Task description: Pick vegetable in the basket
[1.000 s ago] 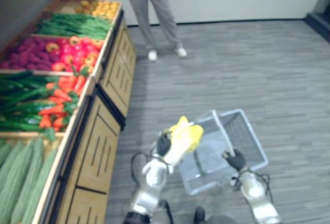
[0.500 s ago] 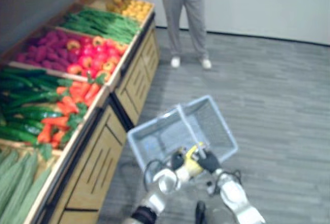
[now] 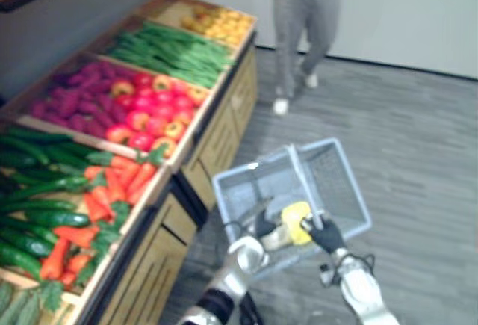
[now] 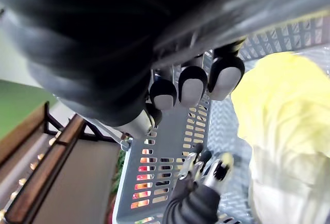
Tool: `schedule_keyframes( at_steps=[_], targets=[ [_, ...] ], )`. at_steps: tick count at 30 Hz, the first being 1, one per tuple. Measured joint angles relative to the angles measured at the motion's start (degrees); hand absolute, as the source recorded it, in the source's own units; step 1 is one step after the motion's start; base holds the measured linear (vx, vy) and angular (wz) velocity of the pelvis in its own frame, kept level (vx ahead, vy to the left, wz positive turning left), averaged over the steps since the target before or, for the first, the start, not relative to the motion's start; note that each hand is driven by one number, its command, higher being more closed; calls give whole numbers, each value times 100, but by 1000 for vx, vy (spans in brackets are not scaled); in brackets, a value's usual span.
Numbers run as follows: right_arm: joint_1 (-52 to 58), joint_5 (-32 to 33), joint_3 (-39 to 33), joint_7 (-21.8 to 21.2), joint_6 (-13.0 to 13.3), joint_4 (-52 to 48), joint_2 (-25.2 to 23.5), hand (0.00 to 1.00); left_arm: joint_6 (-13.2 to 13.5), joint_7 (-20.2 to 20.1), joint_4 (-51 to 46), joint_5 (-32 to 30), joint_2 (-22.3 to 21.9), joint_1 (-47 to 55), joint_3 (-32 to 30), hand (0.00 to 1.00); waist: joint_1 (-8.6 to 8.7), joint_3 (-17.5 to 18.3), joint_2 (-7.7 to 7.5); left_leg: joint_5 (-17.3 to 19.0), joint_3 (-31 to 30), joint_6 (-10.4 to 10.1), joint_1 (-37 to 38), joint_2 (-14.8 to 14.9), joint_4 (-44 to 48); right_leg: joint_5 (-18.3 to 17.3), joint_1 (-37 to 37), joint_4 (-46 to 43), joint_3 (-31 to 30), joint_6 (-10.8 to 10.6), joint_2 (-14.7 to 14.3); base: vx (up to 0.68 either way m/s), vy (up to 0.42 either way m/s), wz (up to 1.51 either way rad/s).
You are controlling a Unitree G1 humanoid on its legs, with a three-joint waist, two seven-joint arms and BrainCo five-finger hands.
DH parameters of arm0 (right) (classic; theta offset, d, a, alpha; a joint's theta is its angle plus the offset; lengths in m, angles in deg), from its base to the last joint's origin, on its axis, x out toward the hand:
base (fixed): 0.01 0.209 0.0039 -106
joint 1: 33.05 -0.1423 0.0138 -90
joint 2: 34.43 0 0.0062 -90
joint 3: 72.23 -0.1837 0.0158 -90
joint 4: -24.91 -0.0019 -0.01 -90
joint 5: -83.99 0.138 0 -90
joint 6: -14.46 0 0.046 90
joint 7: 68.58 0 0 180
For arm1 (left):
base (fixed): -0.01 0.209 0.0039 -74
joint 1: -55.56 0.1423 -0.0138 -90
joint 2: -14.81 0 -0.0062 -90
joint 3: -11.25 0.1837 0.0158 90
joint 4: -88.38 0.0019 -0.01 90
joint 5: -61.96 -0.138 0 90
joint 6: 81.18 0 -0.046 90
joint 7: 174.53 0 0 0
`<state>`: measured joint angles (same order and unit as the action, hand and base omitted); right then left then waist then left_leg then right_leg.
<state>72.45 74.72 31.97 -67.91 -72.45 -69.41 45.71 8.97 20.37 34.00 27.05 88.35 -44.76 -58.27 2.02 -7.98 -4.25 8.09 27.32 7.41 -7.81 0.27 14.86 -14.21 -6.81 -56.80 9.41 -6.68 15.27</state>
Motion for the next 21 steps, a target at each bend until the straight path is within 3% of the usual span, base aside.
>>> schedule_keyframes(
  at_steps=[2, 4, 6, 7, 8, 9, 10, 12, 15, 16, 18, 20, 21],
  targets=[
    [11, -166, -196, -14, 58, 733, -153, 100, 20, 69, -512, 15, 89, 395, -90, 0, -29, 1, 114, -44, -568, -65, 500, -84, -333, -180, -243, 498, -40, 296, -44, 522, -5, 114],
    [36, -197, -675, 2, 116, 1270, -322, 100, 98, 98, -701, 99, 91, 592, -231, 0, -5, 51, 249, -82, -1202, -126, 549, -89, -499, -189, -468, 1615, -490, 309, -356, 412, -148, 164],
    [-1, -194, -1287, 54, 103, 1937, -368, 100, 133, 94, -678, 261, 103, 664, -346, 0, 128, 44, 347, -122, -1919, -249, 513, -105, -578, -105, -561, 2814, -1592, 163, -739, 322, -223, 208],
    [-31, -194, -1733, 206, 69, 2433, -386, 100, 147, 101, -671, 444, 107, 705, -440, 0, 143, 46, 353, -117, -2346, -392, 504, -128, -572, 21, -576, 3387, -2273, -44, -871, 289, -305, 188],
    [-103, -190, -1962, 312, 37, 2723, -402, 100, 181, 102, -672, 583, 132, 761, -574, 0, 132, 50, 315, -115, -2572, -486, 504, -171, -536, 161, -541, 3816, -2626, -206, -849, 282, -333, 216],
    [-252, -135, -2360, 557, 2, 3066, -522, 100, 187, 101, -763, 750, 199, 859, -789, 0, 105, 58, 157, -93, -2780, -646, 544, -304, -463, 784, -370, 4358, -2737, -206, -630, 269, -409, 167],
    [-259, -119, -2516, 654, 5, 3237, -564, 100, 193, 103, -837, 780, 241, 929, -913, 0, 106, 54, 58, -50, -2822, -765, 617, -345, -469, 844, -288, 4365, -2700, -514, -507, 199, -350, 182],
    [-200, -64, -2823, 886, -32, 3885, -418, 100, 241, 105, -1528, 985, 145, 1586, -1331, 0, -7, 194, 411, 112, -2442, -1071, 625, 257, -490, 699, -36, 4318, -2034, -279, -823, 202, -378, 121],
    [-237, -72, -3023, 921, -29, 4207, -400, 100, 307, 110, -2040, 1158, 113, 1905, -1734, 0, -168, 227, 449, -74, -2433, -1258, 699, 544, -792, 660, 137, 4387, -1652, -101, -983, 66, -249, 59],
    [-265, -69, -3159, 934, -13, 4357, -408, 100, 323, 112, -2214, 1249, 98, 1898, -1840, 0, -165, 230, 416, -99, -2236, -1187, 676, 678, -806, 619, 182, 4427, -1395, -29, -956, -3, -136, 118],
    [-350, 56, -3365, 1030, -91, 4524, -409, 100, 357, 132, -2435, 1404, 65, 1807, -1897, 0, -82, 241, 377, -166, -1199, -980, 474, 973, -534, 618, 260, 4490, -889, -12, -736, -1, -54, 131],
    [-404, 92, -3746, 1153, -159, 4965, -292, 100, 430, 251, -2731, 1469, 52, 1621, -2045, 0, -40, 260, 406, -94, 468, -808, 527, 1363, 35, 607, 384, 4459, -393, -29, -440, 29, 95, 124],
    [-406, 96, -3888, 1157, -164, 5098, -261, 100, 442, 274, -2768, 1470, 57, 1514, -2124, 0, -18, 260, 420, -107, 674, -855, 503, 1333, 38, 594, 415, 4445, -274, -47, -367, 22, 209, 110]
  ],
)
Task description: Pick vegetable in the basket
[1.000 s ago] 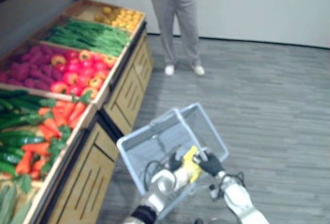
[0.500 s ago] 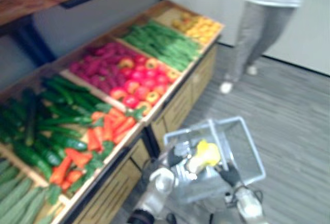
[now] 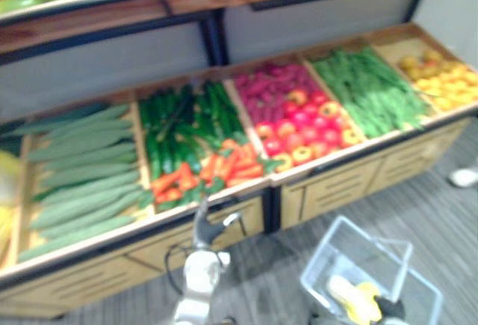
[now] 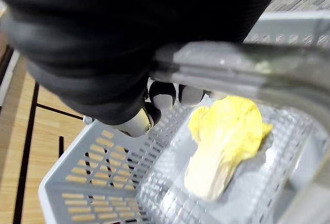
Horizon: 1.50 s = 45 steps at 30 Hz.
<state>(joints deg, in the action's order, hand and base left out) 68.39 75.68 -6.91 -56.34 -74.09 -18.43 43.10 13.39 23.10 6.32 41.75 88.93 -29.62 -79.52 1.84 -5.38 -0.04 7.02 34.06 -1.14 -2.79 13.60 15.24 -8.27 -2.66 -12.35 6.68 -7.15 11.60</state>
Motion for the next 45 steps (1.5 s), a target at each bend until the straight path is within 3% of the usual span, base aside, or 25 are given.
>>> schedule_keyframes(
  at_steps=[1, 2, 4, 5, 7, 12, 17, 24, 27, 34, 45],
  targets=[
    [-42, 67, -260, 4, -29, 209, 18, 100, 0, 69, -90, 87, 40, -169, -210, 0, -12, 22, 0, -41, 106, -65, 4, -141, -113, -6, 61, 37, 129, -16, 117, -13, 255, 84],
    [-46, 182, -434, 14, -32, 368, -25, 100, 0, 164, -166, 170, 117, -248, -434, 0, -14, 49, -101, -118, -9, -159, 87, -388, -443, 47, 195, 206, 243, -95, 248, -19, 216, 65],
    [-29, 234, -640, 1, -27, 595, -113, 100, -19, 217, -162, 201, 372, -262, -677, 0, 21, 77, -219, -436, -127, -123, 341, -795, -1175, 110, 358, 449, 312, -121, 406, -3, 144, 52],
    [3, 280, -782, -10, -63, 624, -178, 100, -20, 218, -153, 196, 590, -287, -710, 0, 126, 133, -269, -697, -238, -89, 459, -996, -1623, 161, 420, 544, 409, -127, 461, 6, 166, 57],
    [0, 400, -907, -19, -96, 625, -205, 100, -20, 215, -107, 187, 871, -409, -714, 0, 240, 136, -251, -976, -367, -43, 519, -1145, -2085, 189, 424, 633, 434, -126, 462, -9, 105, 47],
    [-27, 429, -968, -23, -90, 600, -92, 100, -31, 184, 254, 10, 1006, -902, -688, 0, 297, 26, -27, -1051, -320, -68, 483, -1080, -2120, 317, 401, 774, 358, -238, 378, -25, -21, -5],
    [-244, 387, -809, -19, -68, 600, 4, 100, -87, 178, 394, -271, 1028, -1492, -608, 0, 425, -106, 101, -1219, -254, -121, 186, -867, -2121, 438, 56, 766, 213, -132, 154, -53, -63, -14],
    [-694, 363, -563, 91, -67, 532, 0, 100, -155, 122, 576, -360, 1038, -2172, -126, 0, 479, -571, 80, -1401, -7, -135, -151, -679, -2119, 635, -467, 731, -67, -52, -70, -61, -34, -17],
    [-748, 360, -405, 142, -79, 354, -12, 100, -262, 130, 734, -359, 1031, -2357, -58, 0, 557, -709, 98, -1431, 21, -138, -207, -632, -2118, 658, -560, 708, -101, -62, -90, -7, -17, -9],
    [-786, 209, -275, 172, -102, -48, -21, 100, -479, 239, 1126, -356, 1001, -3008, 37, 0, 559, -1024, 95, -1460, 160, -121, -360, -621, -2103, 663, -859, 543, -213, -71, -82, 6, 0, -7],
    [-800, 213, -167, 373, -130, -698, -130, 100, -655, 674, 1372, -342, 1006, -3912, -240, 0, 393, -1438, 83, -1478, 341, -119, -633, -611, -2092, 661, -1313, 315, -279, -73, -36, 27, 3, -4]
  ],
)
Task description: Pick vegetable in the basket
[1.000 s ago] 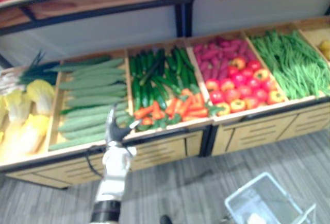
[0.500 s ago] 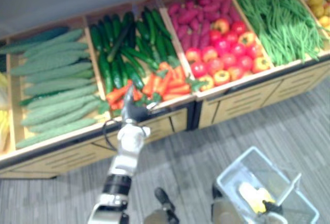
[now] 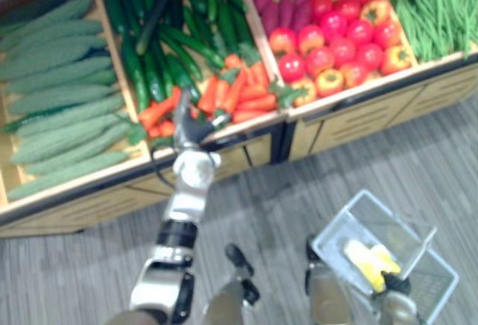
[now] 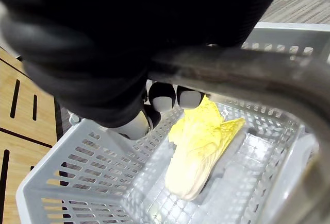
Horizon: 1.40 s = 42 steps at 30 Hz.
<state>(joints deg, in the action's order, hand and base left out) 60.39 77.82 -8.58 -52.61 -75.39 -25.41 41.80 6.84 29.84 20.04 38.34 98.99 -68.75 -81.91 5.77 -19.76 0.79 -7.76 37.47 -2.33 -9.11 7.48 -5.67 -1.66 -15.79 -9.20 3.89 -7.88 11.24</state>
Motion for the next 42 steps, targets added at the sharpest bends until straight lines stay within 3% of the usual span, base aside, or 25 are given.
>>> schedule_keyframes(
  at_steps=[5, 21, 22, 27, 32, 42],
  targets=[
    [-2, 2, 179, 26, 6, -310, -15, 100, -55, 104, 215, 2, 44, -468, -12, 0, -120, -132, -36, 31, 177, -43, -192, 11, -6, 1, -298, -86, -94, 0, 7, 44, 3, -8],
    [-279, 12, 694, 230, 131, -1009, -79, 100, -214, 258, 922, 37, 141, -1540, -234, 0, -155, -518, -96, 33, 902, -40, -502, 112, 14, 3, -886, -206, -240, -2, -69, 86, 2, -10],
    [-319, 12, 702, 230, 134, -1029, -79, 100, -229, 251, 976, 37, 142, -1583, -257, 100, -145, -547, -91, 36, 922, -45, -508, 122, 14, 3, -911, -220, -257, -2, -82, 95, -6, -15],
    [-401, 13, 770, 237, 136, -1244, -72, 100, -204, 403, 1003, 8, 228, -1781, -458, 100, -203, -629, -74, 41, 1057, -52, -587, 167, 14, 3, -1101, -307, -300, -2, -134, 81, -11, -11],
    [-440, 14, 915, 236, 138, -1321, -113, 100, -219, 159, 1237, 27, 452, -2007, -490, 100, -192, -641, -86, 56, 1073, -73, -587, 170, 15, 3, -1110, -305, -300, -2, -138, 87, -1, -1],
    [-437, 63, 918, 235, 137, -1458, -108, 100, -242, -46, 1304, 45, 359, -2063, -396, 100, -162, -652, -96, 55, 1187, -71, -458, 186, 15, 4, -978, -305, -244, -2, -138, 88, -9, 0]
  ],
)
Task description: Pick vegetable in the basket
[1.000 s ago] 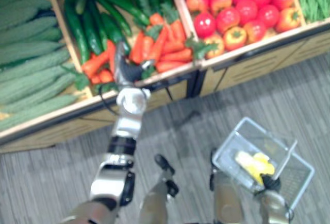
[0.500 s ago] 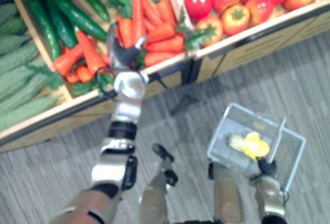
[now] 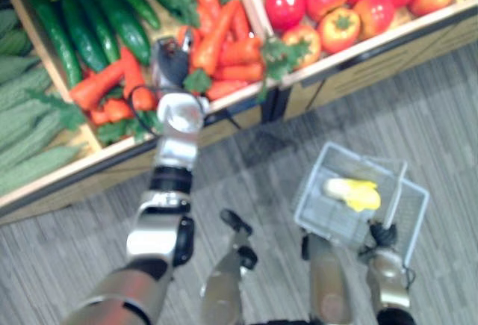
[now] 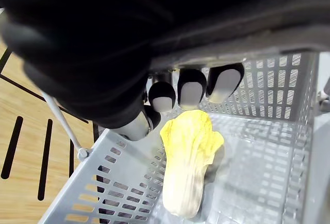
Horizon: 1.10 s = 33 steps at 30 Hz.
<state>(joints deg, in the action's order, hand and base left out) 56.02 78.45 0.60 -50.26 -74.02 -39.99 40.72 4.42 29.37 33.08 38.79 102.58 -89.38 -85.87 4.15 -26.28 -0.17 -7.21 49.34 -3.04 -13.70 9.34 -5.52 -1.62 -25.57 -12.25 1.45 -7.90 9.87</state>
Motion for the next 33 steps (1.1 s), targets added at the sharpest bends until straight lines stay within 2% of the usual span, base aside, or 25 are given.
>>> schedule_keyframes(
  at_steps=[5, 13, 20, 23, 24, 26, 27, 28, 29, 30, 31, 32, 33],
  targets=[
    [76, 132, -11, -1, 0, 2, 0, 100, 8, -24, -9, -7, -75, 9, 300, 100, 8, 1, 1, 0, -1, 0, 265, 32, 0, 0, 348, 0, 211, 0, 3, 98, -31, 10],
    [124, 203, -30, -7, -2, 30, -1, 100, 1, -60, -52, -17, -101, 105, 296, 100, 21, 6, 9, 0, 8, 4, 510, 50, 1, -1, 621, 14, 343, 0, 3, 86, -46, 2],
    [265, 205, -117, -23, 1, 509, -6, 100, 9, -35, -879, -60, 26, 702, 194, 100, 48, 61, 89, 1, -153, 6, 860, 107, 1, -4, 1112, 78, 587, 5, -46, 79, -68, 9],
    [259, 210, -297, -103, -1, 714, -10, 100, 1, -19, -1364, -63, 38, 1304, 48, 100, 46, 79, 87, 3, -215, 7, 1118, 133, 2, -4, 1484, 239, 604, 7, -100, 60, -67, 7],
    [281, 212, -351, -134, -4, 827, -9, 100, 1, 2, -1678, -72, 44, 1655, -45, 100, 47, 203, 98, 15, -289, -7, 1163, 134, 3, -7, 1556, 287, 591, 10, -165, 77, -77, -2],
    [288, 212, -390, -165, -16, 978, -9, 100, -7, 30, -2265, -261, 62, 2268, -226, 100, 24, 390, 84, 331, -322, -30, 1180, 294, 469, -11, 1708, 369, 497, 18, -207, 122, -90, -19],
    [291, 211, -416, -217, -19, 976, 1, 100, -8, 57, -2603, -299, 67, 2623, -299, 100, 16, 409, 58, 601, -546, 58, 1153, 466, 1127, -11, 1878, 387, 381, 19, -182, 99, -63, -29],
    [296, 210, -429, -239, -22, 975, 19, 100, -8, 61, -2751, -301, 65, 2805, -333, 100, 17, 428, 59, 699, -803, 161, 1108, 539, 1478, -10, 1969, 399, 309, 21, -160, 108, -96, -45],
    [318, 201, -421, -261, -30, 975, 42, 100, -4, 70, -3071, -401, 61, 3185, -451, 100, 13, 540, 36, 832, -1516, 327, 837, 647, 2335, -7, 2056, 402, 81, 25, -102, 75, -71, -45],
    [324, 190, -399, -265, -30, 971, 69, 100, 6, 90, -3280, -474, 45, 3417, -537, 100, -6, 615, 26, 1113, -2052, 229, 634, 583, 2646, -15, 2074, 415, -71, 38, -54, 58, 40, -91],
    [308, 176, -335, -267, -30, 971, 167, 100, 34, 149, -3694, -534, -21, 3872, -666, 100, -79, 736, 81, 1522, -3242, -62, 486, 219, 2649, -19, 2021, 419, -417, 42, -34, 14, 193, -146],
    [303, 165, -321, -280, -30, 970, 339, 100, 72, 245, -3987, -604, -109, 4253, -681, 100, -216, 904, 321, 1617, -4309, -210, 555, -104, 2256, -23, 1949, 449, -758, 35, -179, 3, 251, -166],
    [311, 147, -328, -290, -32, 974, 383, 100, 111, 267, -4069, -653, -193, 4395, -670, 100, -272, 971, 417, 1770, -4539, -244, 699, -117, 2108, -26, 1947, 489, -854, 30, -272, 16, 183, -146]
  ],
)
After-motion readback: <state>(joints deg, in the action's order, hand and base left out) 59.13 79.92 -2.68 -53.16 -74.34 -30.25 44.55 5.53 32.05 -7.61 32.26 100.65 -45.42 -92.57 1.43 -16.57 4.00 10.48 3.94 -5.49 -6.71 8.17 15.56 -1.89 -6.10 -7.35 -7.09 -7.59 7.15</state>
